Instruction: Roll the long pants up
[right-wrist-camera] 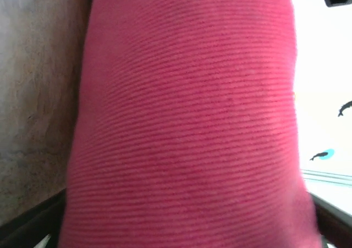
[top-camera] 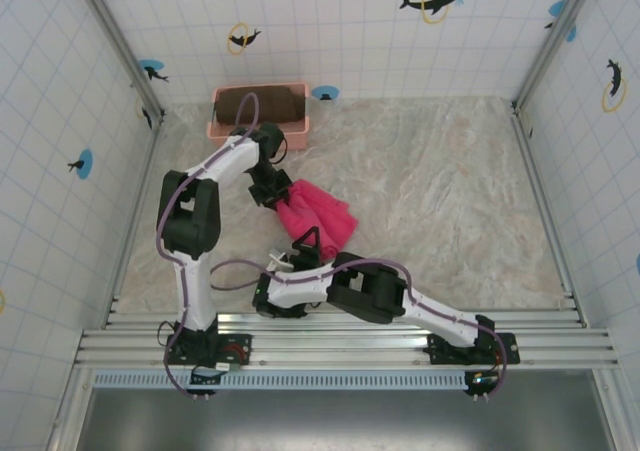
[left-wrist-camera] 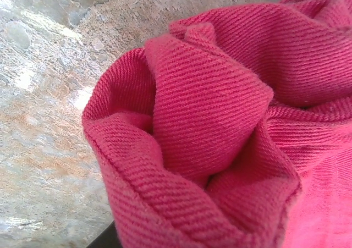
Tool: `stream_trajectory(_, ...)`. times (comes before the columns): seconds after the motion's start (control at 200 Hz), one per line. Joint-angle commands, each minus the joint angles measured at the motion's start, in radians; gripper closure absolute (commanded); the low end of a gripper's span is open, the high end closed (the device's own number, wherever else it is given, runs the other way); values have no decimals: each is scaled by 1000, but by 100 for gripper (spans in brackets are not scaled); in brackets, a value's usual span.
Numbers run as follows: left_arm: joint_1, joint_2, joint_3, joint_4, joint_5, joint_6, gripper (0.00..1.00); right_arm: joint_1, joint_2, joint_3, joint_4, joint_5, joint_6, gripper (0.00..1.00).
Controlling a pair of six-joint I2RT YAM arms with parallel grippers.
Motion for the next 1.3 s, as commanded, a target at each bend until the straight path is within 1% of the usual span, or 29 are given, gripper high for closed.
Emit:
stream_trajectory(0.0,-17,63,-54,-170,-12,21,100,-17,68,43,-128,11,144,30)
stream_trajectory(0.045,-17,57,-67,-164,-13,22,100,-21,66,44,-126,-6,150,44)
stream_trajectory(0.13,-16,45,-89,-153,-14,25,100,-36,56,44,-113,-29,149,73)
stream_trajectory(0.145,-17,43,-94,-151,-14,25,100,-38,54,44,-110,-31,146,81)
stream_trajectory(0.165,-16,41,-98,-149,-15,26,100,-43,52,44,-107,-35,147,88)
stream_trajectory(0.205,-17,36,-105,-146,-17,28,100,-51,45,43,-101,-43,145,100)
stream_trajectory(0.21,-16,35,-106,-146,-18,29,100,-51,43,42,-99,-44,145,100)
stream_trajectory(0.27,-16,29,-111,-146,-25,33,100,-62,24,28,-60,-60,107,100)
stream_trajectory(0.345,-17,16,-113,-148,-41,41,100,-69,-30,-32,90,-110,-23,100)
stream_trajectory(0.39,-18,4,-112,-149,-57,49,100,-74,-86,-97,236,-183,-144,100)
stream_trajectory(0.45,-16,-16,-112,-153,-81,56,100,-83,-151,-162,367,-281,-236,100)
stream_trajectory(0.495,-16,-39,-116,-149,-105,64,100,-93,-192,-196,434,-354,-273,100)
stream_trajectory(0.58,-15,-95,-154,-90,-106,91,100,-117,-241,-242,511,-488,-330,100)
stream_trajectory(0.6,-15,-110,-165,-73,-108,96,92,-122,-244,-250,525,-521,-342,100)
stream_trajectory(0.63,-15,-136,-181,-50,-112,98,77,-127,-243,-264,542,-560,-354,100)
stream_trajectory(0.666,-15,-168,-205,-19,-118,103,60,-135,-286,-283,571,-622,-379,100)
stream_trajectory(0.706,-15,-209,-232,23,-116,111,44,-142,-307,-310,608,-696,-409,100)
stream_trajectory(0.731,-15,-232,-246,40,-116,115,35,-147,-319,-326,623,-727,-416,100)
stream_trajectory(0.781,-15,-272,-250,67,-121,130,26,-157,-342,-354,645,-776,-427,100)
stream_trajectory(0.796,-15,-284,-273,74,-121,137,13,-161,-348,-363,651,-794,-429,100)
stream_trajectory(0.806,-15,-290,-278,80,-121,142,10,-164,-353,-369,655,-802,-430,100)
stream_trajectory(0.826,-14,-304,-284,85,-122,152,8,-171,-362,-383,667,-826,-432,100)
stream_trajectory(0.891,-15,-354,-306,109,-131,180,6,-195,-389,-427,700,-893,-442,100)
stream_trajectory(0.991,-14,-445,-368,187,-123,197,5,-233,-408,-469,725,-985,-464,100)
stream_trajectory(1.101,-13,-542,-456,289,-104,188,5,-267,-420,-492,732,-1052,-493,100)
stream_trajectory(1.201,-14,-616,-555,410,-51,178,5,-308,-436,-506,742,-1132,-502,100)
stream_trajectory(1.296,-13,-675,-661,537,-7,140,5,-350,-453,-521,756,-1215,-506,100)
